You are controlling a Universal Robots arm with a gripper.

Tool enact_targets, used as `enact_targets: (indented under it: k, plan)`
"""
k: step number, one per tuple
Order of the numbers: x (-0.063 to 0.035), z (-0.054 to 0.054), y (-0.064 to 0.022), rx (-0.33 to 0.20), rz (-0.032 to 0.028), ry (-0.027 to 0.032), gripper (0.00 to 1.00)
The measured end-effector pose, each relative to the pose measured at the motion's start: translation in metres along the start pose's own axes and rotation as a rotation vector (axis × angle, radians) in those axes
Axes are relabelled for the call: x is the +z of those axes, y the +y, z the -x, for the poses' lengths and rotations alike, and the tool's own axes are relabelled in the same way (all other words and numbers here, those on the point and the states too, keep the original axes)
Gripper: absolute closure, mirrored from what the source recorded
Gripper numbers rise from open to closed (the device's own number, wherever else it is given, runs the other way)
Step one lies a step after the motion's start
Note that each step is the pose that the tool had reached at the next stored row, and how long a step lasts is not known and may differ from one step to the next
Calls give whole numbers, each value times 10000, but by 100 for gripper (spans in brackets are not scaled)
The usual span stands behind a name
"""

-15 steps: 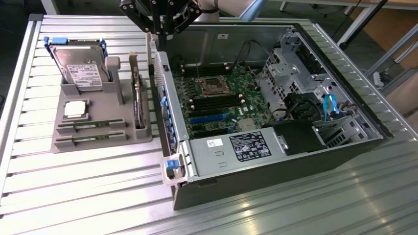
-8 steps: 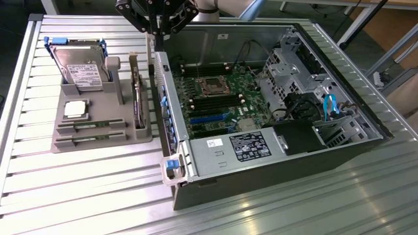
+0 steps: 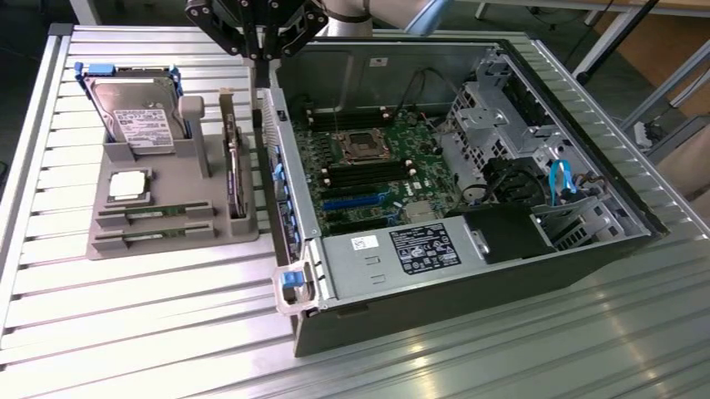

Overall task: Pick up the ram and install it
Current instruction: 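Reach for the ram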

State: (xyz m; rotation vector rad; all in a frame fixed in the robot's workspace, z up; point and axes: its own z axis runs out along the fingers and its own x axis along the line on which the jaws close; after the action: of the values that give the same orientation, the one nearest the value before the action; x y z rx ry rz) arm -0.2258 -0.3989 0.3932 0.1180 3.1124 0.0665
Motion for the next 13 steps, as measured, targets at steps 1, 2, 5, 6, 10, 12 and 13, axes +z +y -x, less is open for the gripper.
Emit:
enact_targets:
  k: [1, 2, 5, 6, 10, 12, 13]
  plan:
    - [0, -13, -1, 1, 0, 0, 90]
    - [-1, -26, -2, 0, 0, 0, 90]
    - [-1, -46, -3, 0, 0, 0, 90]
    - [-1, -51, -4, 0, 0, 0, 90]
    - [-2, -78, -6, 0, 0, 0, 90]
    - [-2, -89, -7, 0, 1, 0, 90]
    - [-3, -93, -7, -1, 0, 0, 90]
